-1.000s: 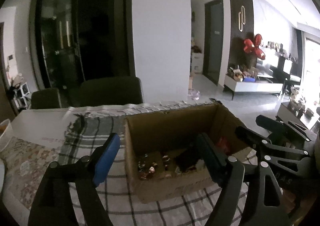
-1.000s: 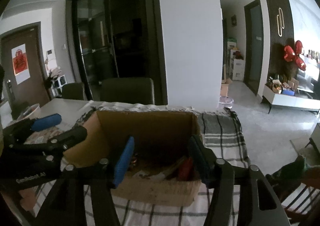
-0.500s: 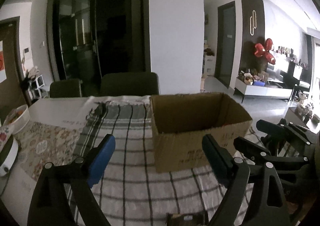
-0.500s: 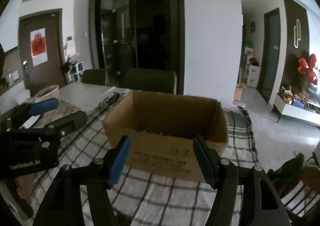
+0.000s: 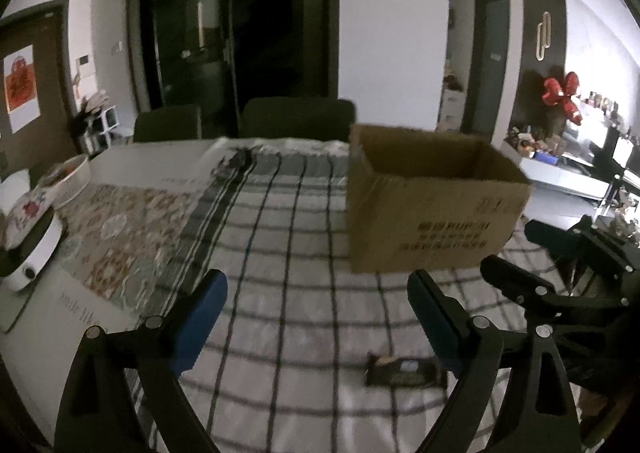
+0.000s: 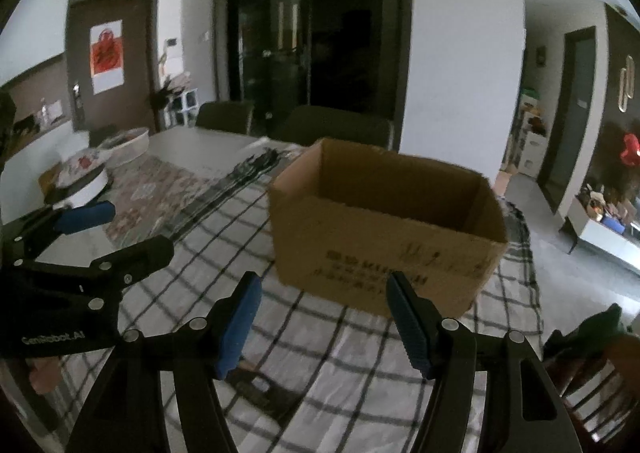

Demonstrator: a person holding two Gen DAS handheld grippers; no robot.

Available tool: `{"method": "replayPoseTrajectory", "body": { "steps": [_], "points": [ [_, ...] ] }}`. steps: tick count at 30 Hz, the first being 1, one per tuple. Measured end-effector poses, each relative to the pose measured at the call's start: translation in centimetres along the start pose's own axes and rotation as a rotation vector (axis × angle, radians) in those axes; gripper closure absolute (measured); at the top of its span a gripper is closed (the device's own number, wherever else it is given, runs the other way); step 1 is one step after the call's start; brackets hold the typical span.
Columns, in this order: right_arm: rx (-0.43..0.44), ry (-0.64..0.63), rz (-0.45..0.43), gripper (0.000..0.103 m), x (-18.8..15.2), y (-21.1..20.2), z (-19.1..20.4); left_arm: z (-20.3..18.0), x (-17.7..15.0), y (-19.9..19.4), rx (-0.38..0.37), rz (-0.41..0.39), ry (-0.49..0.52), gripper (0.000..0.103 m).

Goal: Organize snacks
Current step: 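Move the right gripper down to the black cheese-cracker packet, then close the right gripper on the black cracker packet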

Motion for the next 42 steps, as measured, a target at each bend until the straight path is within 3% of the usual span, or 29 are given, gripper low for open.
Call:
{"method": "replayPoseTrajectory", "body": {
  "steps": [13,22,33,35,42],
  "points": [
    [0.060,-0.145,0.056,0.038,-4.3,0.7,3.5,1.3,-5.4,-0.3,0.129,0.016,0.026,0.011],
    [0.138,-0.333,0.147,0.038,-8.3,2.5,6.1,0.8,-10.2,1.1,0.087,0.146,-0.029,0.011],
    [0.188,-0.476,0.212,0.039,-11.1,6.0,6.7,0.7,-12.0,3.7,0.126,0.216,-0.049,0.011],
    [0.199,-0.480,0.221,0.048,-11.2,6.5,6.6,0.6,-12.2,4.2,0.127,0.231,-0.049,0.011],
    [0.263,-0.465,0.248,0.055,-11.8,8.1,6.5,0.3,-12.5,5.0,0.128,0.250,-0.048,0.011]
  ]
}}
Point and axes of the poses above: each gripper's, at about its wrist camera, not at the fingertips, and y roughly the way its jaws point, z to its left, x to its top, the point moved 9 cm from there along y, roughly the way its jaws point, and after that the axes turned 2 degrees about z, right-handed, at the moved point
